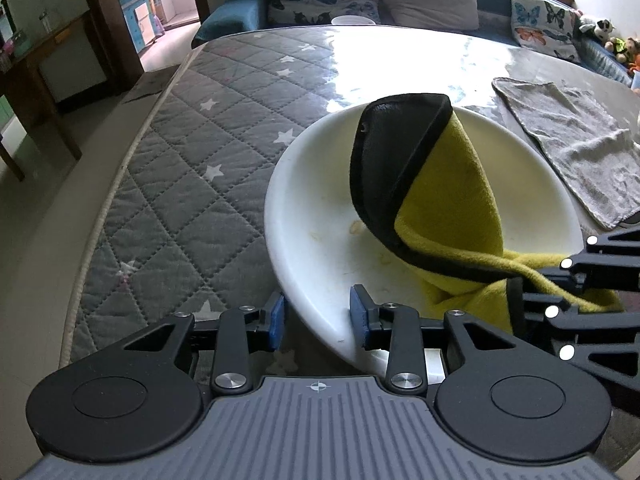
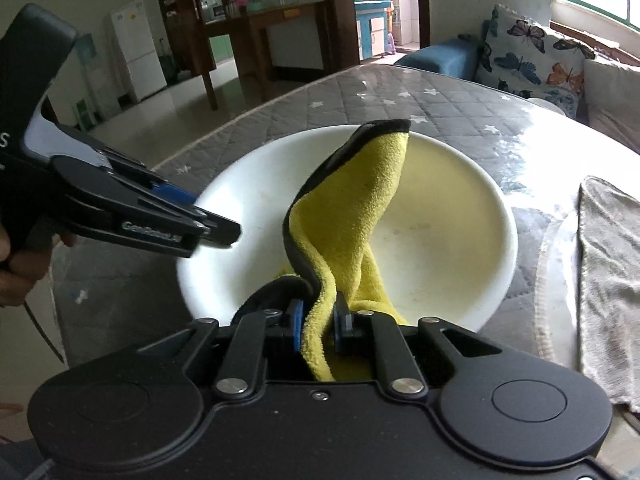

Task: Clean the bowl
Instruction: 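Move the held yellow cloth into the bowl interior with the right tool, then wipe the bowl interior with the cloth while the left tool holds the rim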

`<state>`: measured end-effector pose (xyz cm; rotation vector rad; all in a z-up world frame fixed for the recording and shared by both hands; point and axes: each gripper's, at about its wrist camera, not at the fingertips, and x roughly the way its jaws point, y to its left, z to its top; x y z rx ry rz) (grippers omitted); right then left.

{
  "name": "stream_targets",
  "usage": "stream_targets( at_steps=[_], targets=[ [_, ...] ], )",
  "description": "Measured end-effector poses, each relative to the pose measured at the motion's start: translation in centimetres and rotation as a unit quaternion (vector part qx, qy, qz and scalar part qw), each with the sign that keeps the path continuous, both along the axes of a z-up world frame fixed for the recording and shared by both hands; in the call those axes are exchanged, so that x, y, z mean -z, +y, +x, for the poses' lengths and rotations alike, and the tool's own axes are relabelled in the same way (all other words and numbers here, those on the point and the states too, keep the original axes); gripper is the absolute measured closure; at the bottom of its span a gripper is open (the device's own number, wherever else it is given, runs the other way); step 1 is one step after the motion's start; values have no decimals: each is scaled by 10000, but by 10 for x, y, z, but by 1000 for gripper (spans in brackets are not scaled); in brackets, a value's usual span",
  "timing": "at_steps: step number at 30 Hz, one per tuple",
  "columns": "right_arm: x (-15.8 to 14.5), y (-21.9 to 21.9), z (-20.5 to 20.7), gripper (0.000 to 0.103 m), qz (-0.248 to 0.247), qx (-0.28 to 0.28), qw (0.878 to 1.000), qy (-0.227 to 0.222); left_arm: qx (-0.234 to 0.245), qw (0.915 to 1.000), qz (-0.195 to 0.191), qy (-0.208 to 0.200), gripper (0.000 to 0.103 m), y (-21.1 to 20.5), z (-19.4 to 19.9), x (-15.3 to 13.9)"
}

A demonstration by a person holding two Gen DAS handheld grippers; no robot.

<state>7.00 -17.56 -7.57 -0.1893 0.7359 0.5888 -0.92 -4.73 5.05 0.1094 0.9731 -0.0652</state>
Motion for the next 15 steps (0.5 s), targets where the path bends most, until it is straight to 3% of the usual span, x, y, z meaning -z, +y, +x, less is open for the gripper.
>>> stream_targets(
  at_steps=[15],
  targets=[
    [8,-2,11,90,-646,164,9957,-641,34,10000,-21,32,64,-1,1,2]
  ],
)
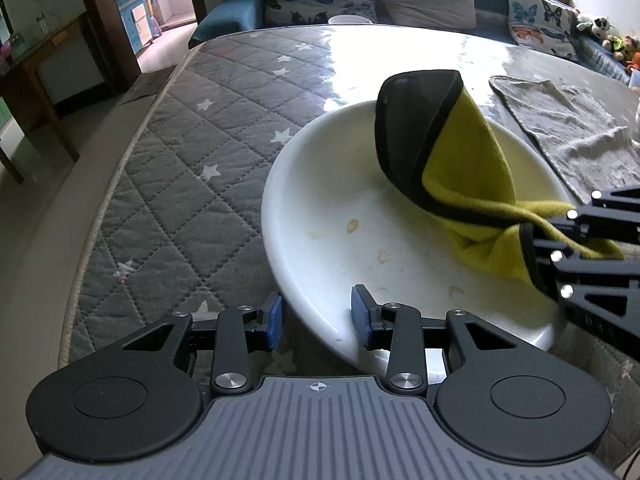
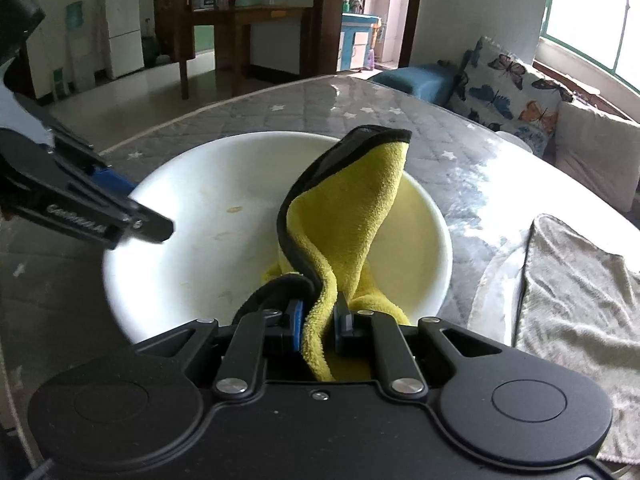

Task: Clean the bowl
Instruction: 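Wipe the bowl interior with the cloth while the left tool holds the rim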

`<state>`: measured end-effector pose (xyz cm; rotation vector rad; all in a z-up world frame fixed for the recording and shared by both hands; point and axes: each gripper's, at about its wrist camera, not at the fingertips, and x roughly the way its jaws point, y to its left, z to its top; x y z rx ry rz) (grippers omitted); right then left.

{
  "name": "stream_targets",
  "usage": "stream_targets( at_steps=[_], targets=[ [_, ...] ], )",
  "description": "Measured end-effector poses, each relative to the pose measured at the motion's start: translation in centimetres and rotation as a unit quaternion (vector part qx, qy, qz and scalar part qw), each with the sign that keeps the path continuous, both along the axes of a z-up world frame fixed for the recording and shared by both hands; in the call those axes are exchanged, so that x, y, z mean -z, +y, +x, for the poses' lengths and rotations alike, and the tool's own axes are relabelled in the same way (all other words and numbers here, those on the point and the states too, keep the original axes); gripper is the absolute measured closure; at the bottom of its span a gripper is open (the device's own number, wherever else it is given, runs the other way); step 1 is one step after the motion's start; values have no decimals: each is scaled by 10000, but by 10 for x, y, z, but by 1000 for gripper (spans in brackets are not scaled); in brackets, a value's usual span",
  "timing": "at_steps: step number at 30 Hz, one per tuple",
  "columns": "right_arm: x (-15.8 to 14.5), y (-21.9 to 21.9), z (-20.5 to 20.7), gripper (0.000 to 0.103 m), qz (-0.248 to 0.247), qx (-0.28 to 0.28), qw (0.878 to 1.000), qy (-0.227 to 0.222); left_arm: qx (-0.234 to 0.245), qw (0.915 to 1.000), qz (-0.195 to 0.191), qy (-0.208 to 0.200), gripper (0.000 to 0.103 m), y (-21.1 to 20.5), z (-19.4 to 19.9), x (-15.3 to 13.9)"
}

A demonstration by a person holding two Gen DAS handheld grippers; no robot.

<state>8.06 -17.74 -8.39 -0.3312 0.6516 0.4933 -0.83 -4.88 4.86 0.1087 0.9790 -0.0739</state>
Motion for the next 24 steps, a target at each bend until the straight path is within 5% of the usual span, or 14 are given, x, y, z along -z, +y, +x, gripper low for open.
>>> stream_targets(
  at_steps=[24],
  targets=[
    [7,8,30,89,14,266,9991,-319,-451,9980,-427,122,57,-18,-22,0]
  ],
)
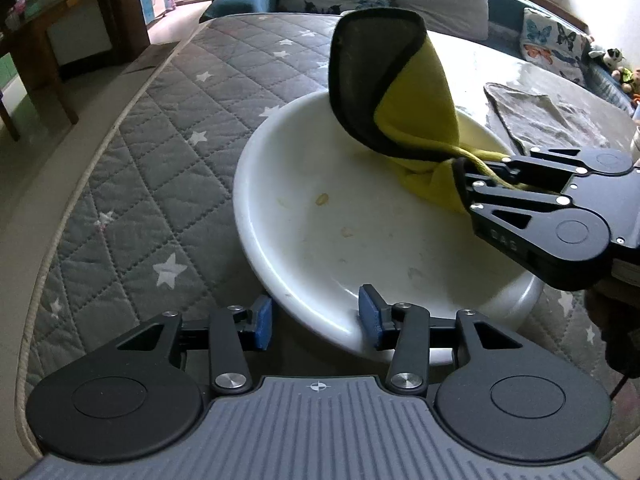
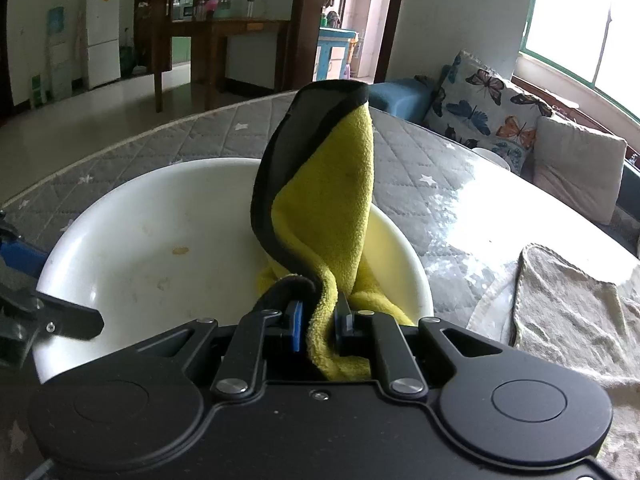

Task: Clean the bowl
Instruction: 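Wipe the bowl interior with the cloth while the left tool holds the rim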

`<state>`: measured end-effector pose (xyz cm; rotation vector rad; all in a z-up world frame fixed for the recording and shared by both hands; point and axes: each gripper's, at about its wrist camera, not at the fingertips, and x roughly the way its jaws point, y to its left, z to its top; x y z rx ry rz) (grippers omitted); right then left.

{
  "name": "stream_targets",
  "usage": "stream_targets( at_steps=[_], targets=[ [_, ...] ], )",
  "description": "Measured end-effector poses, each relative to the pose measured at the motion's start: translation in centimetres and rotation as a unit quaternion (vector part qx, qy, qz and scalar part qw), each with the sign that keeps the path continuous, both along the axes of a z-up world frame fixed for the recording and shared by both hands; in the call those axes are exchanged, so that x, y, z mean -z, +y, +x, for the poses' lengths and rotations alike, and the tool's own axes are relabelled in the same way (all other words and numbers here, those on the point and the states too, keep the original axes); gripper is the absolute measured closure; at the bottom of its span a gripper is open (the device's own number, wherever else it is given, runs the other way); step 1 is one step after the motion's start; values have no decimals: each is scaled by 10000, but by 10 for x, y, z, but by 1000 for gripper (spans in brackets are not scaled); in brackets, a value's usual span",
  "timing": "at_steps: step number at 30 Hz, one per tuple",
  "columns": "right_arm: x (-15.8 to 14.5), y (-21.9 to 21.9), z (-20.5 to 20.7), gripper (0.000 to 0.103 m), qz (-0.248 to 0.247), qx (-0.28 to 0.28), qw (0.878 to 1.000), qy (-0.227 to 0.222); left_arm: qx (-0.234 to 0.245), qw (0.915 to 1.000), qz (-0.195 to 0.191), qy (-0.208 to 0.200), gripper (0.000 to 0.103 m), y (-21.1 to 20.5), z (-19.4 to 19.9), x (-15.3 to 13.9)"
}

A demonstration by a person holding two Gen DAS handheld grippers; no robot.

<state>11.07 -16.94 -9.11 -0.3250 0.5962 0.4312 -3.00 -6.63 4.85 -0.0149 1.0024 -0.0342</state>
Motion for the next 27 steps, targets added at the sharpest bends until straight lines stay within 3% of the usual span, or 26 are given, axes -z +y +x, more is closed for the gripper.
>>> stream_targets(
  at_steps=[7,14,27],
  targets=[
    [-1,1,-3,89,-37,-38,10000,52,-70,10000,-8,-23,57,-3,-4,2],
    [-3,-1,-17,89,-72,-122,9997,214,-200,9997,-149,-64,65,5,-3,1],
    [-10,5,-54,89,15,-395,9975,580,-147,9996,-245,-73,70,16,-4,-3]
  ],
)
